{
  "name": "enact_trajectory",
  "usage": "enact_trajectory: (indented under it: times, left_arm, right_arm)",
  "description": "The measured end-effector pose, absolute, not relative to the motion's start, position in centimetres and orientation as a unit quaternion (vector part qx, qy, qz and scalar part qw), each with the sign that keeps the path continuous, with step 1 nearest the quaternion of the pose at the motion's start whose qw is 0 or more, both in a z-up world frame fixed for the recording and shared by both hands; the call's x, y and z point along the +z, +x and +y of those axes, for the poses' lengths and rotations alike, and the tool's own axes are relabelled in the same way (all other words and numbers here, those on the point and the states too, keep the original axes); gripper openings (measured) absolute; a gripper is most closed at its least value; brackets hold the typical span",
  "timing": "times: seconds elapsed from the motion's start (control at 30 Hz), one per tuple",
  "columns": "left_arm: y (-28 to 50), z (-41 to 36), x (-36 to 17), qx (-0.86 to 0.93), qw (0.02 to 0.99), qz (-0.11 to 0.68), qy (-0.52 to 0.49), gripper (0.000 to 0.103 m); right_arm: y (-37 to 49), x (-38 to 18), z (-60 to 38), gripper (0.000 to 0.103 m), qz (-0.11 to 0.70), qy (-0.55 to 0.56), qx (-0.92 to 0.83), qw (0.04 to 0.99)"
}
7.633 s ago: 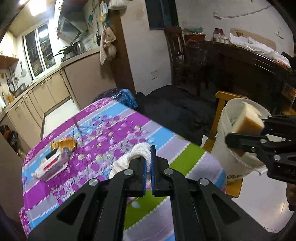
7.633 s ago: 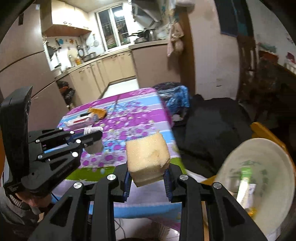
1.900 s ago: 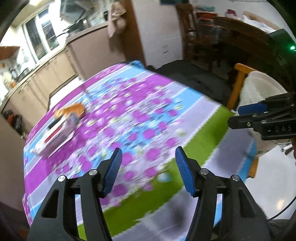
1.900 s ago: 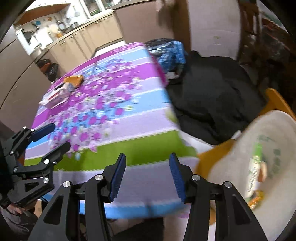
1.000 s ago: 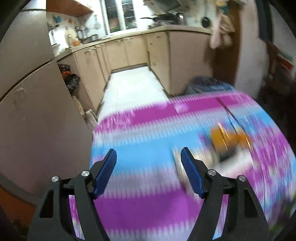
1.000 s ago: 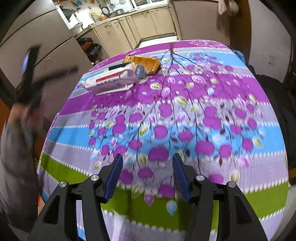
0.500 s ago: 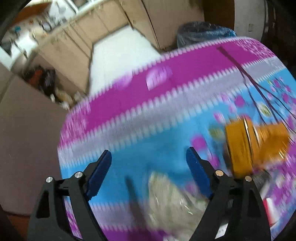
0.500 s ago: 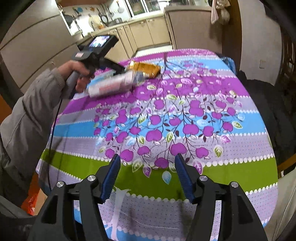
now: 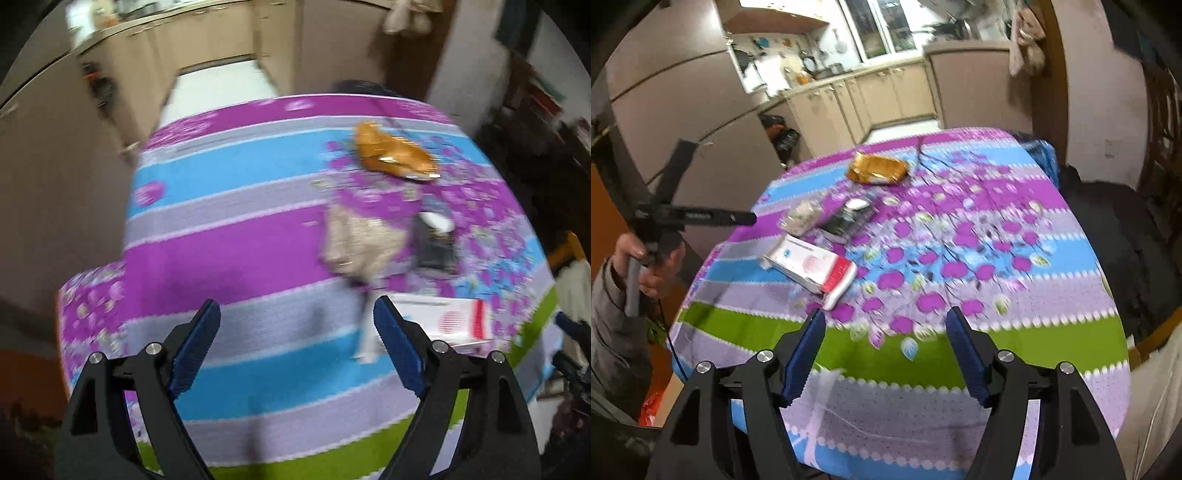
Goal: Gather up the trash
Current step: 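Grasp the clear grain bag with the left tool while the right tool grasps the white-red medicine box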
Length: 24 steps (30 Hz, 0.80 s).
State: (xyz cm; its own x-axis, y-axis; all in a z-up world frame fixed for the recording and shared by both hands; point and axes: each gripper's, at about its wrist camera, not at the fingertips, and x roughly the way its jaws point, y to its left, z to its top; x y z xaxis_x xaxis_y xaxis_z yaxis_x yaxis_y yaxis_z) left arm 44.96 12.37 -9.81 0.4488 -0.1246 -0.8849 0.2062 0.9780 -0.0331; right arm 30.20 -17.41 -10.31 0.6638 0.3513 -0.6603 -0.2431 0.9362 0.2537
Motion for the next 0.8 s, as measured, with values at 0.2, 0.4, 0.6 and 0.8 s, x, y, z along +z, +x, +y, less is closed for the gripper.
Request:
enact_trajectory:
  times: [0.2,0.4,0.6,0.8]
  left_arm:
    - [45.0,14.7,-11.2,-0.085,0.849,0.521,-0.001,0.083]
    - [44.5,15.2,-11.5,-0.085,0.849,0.522,-0.011,0.083]
    - [44.6,15.5,-11.5,-0.085,0.850,0.520,-0.012,0.084]
    - [45.8,12.7,-11.4,-0.119,0.852,0.509,0.024,0.084]
  right_arm:
    - [34.4,-9.1,-12.8,0.082,0.367,-0.082,0.278,0.884]
    - [39.6,-11.4,-9.1,0.082,0.410,-0.156,0.353,0.826]
    - [41.7,-14.9,-7.4,0.075,0.437,-0.175,0.375,0.799]
    - [39.6,-15.1,-7.0,0.044,0.402,-0.177,0.347,0.828]
